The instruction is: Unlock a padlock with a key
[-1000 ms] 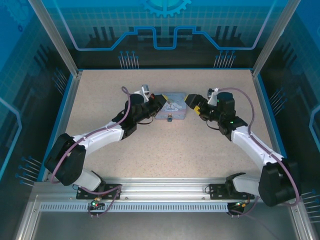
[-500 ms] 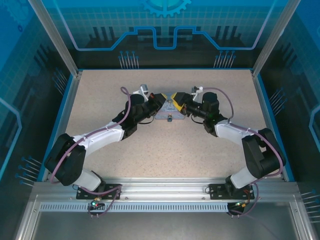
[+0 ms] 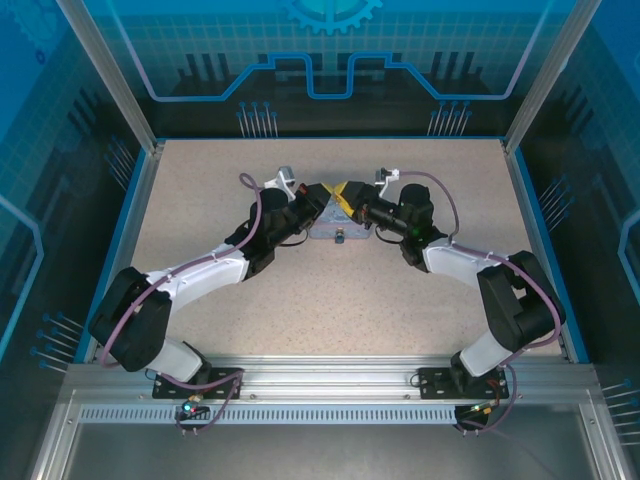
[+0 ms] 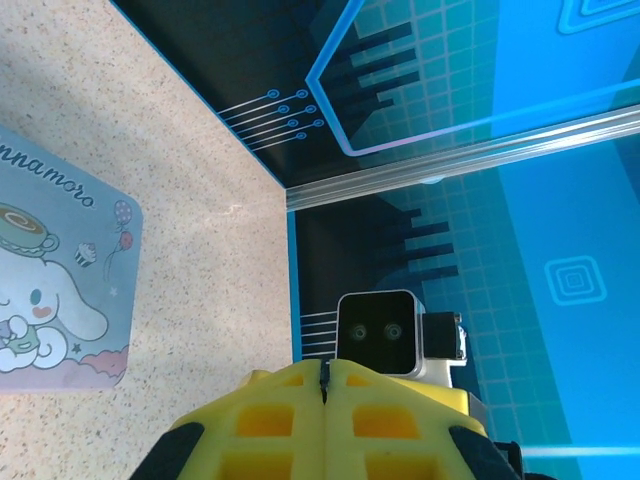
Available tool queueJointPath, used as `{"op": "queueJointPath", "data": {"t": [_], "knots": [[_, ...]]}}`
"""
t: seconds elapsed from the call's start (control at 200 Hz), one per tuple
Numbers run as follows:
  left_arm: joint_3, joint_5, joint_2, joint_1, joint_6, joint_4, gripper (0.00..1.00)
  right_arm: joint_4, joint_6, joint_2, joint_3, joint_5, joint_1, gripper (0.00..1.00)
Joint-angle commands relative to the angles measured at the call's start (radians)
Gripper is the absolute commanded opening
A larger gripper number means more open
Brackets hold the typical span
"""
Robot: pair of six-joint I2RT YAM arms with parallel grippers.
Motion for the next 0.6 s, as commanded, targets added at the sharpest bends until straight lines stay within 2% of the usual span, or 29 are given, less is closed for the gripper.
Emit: {"op": "queueJointPath", "data": {"t": [0.0, 0.395, 0.595], "knots": [[0.002, -0.033, -0.026, -0.007, -0.002, 0.042, 0.00, 0.073, 0.017, 0.006, -0.026, -0.001, 0.018, 0.35], [0.000, -0.051, -0.027, -0.011, 0.000, 0.043, 0.00, 0.115, 0.041, -0.001, -0.060, 0.001, 0.020, 0.25], [-0.004, -0.060, -0.030, -0.012, 0.004, 0.035, 0.00, 0.132, 0.052, -0.001, -0.051, -0.010, 0.022, 0.25]]}}
